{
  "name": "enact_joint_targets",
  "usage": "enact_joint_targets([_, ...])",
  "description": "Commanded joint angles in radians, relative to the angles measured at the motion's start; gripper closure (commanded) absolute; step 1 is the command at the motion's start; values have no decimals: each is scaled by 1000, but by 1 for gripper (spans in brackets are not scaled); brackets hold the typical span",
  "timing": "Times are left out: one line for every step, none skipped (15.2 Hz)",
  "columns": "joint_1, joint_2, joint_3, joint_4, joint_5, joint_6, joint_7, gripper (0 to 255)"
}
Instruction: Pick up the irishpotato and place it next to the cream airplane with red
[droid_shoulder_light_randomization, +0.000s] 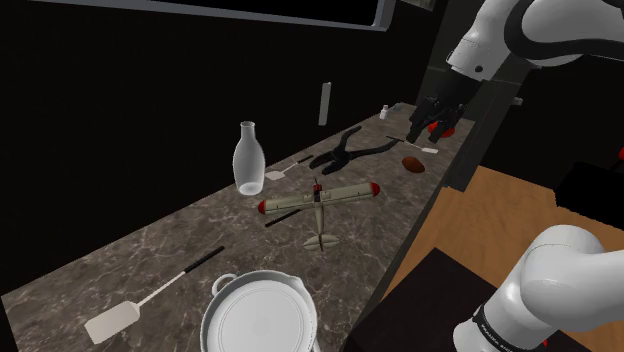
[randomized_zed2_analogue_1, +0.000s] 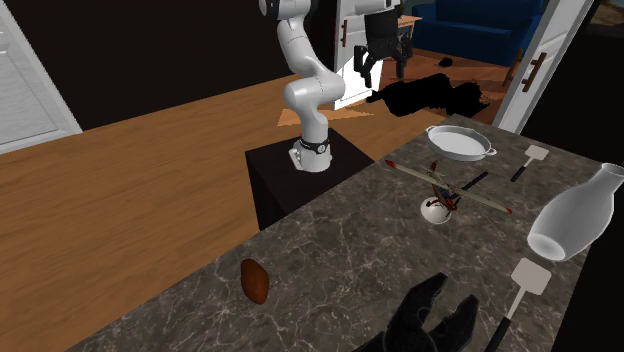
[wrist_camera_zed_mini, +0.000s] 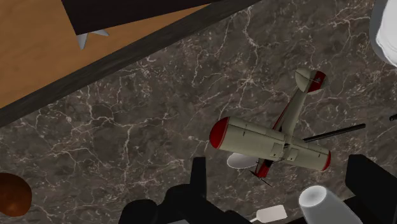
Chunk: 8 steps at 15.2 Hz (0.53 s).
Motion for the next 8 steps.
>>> enact_joint_targets([0,0,0,0,0,0,0,0])
enact_joint_targets([-6,9,-20,-9,-9,17,-21,0])
enact_joint_targets([-12,19,-40,-18,-18,35,-42,0])
enact_joint_targets([-18,31,-61,-25,-26,53,-64,0])
enact_joint_targets([-23,44,-81,-31,-34,71,-85,0])
enact_joint_targets([-29,58,-102,-35,-42,89,-106,0])
enact_joint_targets([-34,74,-123,-39,-49,107,-128,0])
enact_joint_targets([-38,90,-144,-41,-56,126,-149,0])
